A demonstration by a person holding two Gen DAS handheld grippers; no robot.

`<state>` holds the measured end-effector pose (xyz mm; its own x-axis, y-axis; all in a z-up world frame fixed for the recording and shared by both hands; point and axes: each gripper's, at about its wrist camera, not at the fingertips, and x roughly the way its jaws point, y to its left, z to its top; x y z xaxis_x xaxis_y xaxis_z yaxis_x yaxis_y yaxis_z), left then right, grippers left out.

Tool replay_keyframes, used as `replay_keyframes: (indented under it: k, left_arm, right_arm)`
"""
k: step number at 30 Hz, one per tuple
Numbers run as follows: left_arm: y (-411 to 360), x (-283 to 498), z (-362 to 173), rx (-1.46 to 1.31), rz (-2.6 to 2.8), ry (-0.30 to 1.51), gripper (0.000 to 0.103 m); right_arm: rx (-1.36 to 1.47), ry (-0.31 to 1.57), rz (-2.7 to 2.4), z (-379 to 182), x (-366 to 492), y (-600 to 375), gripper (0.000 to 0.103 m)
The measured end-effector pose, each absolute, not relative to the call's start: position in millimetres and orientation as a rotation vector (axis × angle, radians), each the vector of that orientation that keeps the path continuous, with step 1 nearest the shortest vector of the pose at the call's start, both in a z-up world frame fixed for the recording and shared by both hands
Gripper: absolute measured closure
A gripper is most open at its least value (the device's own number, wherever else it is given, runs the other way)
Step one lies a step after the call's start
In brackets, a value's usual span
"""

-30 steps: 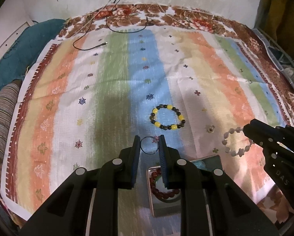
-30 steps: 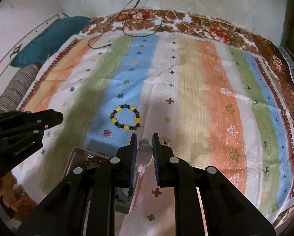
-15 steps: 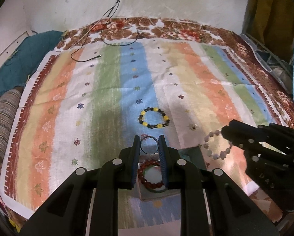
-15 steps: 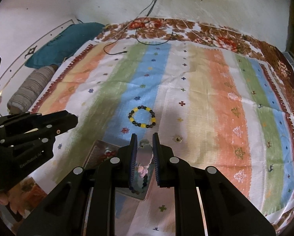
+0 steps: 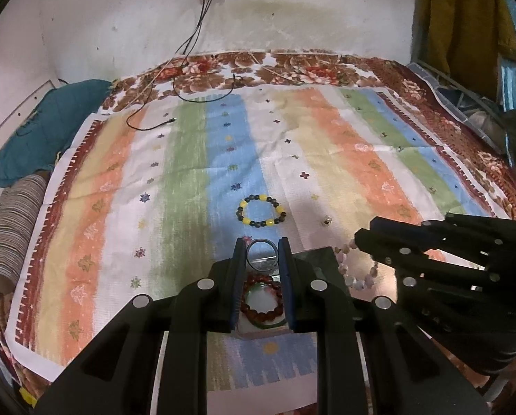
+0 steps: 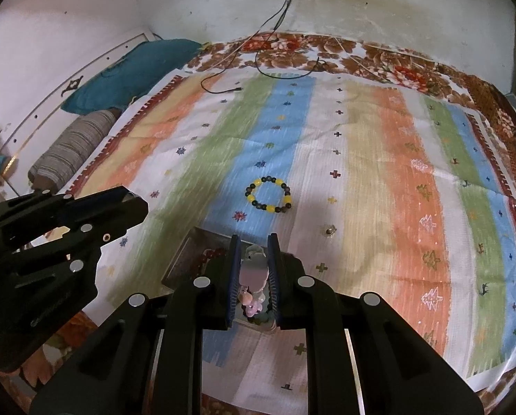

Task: Organize jewelry
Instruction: 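Lower the ring and white bracelet into the tin and open both grippers, then move left gripper to the yellow-and-black bracelet while right gripper moves to the gold ring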

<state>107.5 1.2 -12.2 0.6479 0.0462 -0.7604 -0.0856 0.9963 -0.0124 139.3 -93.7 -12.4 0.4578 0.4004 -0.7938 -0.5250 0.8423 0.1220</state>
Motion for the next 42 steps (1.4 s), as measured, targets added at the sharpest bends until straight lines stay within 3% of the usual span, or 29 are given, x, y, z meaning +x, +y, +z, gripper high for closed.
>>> replay_keyframes:
  k: [10, 11, 12, 13, 16, 18, 25, 42]
  left_arm:
    - [1, 108, -14, -0.073, 0.056, 0.883, 0.085]
    - [3, 109, -14, -0.085, 0.059, 0.891, 0.082]
    - [5, 109, -15, -0.089, 0.072, 0.894, 0.075]
    - [7, 109, -15, -0.088, 0.085, 0.890, 0.073]
    - [13, 110, -15, -0.086, 0.118, 0.887, 0.072]
    - [16, 111, -16, -0.094, 0.126, 0.893, 0.064]
    - [23, 116, -18, -0.106, 0.139, 0.906, 0.055]
    - [33, 152, -33, -0.133, 0.145, 0.969, 0.024]
  right_arm:
    - [-0.142, 0.959, 0.565, -17, 139, -91, 0.086]
    - [-0.138, 0.963, 0.566, -18, 140, -91, 0.081]
    - [-0.132, 0.963, 0.559, -18, 142, -93, 0.064]
    - [-0.127, 0.956, 0.545, -16, 142, -94, 0.059]
    - [-0.127, 0.954, 0.529, -16, 145, -96, 0.059]
    - [-0.128, 0.963, 0.524, -18, 147, -97, 0.058]
    - [-0.152, 0.968, 0.499, -21, 151, -99, 0.053]
    - [-0.191, 1.022, 0.401, -37, 174, -109, 0.028]
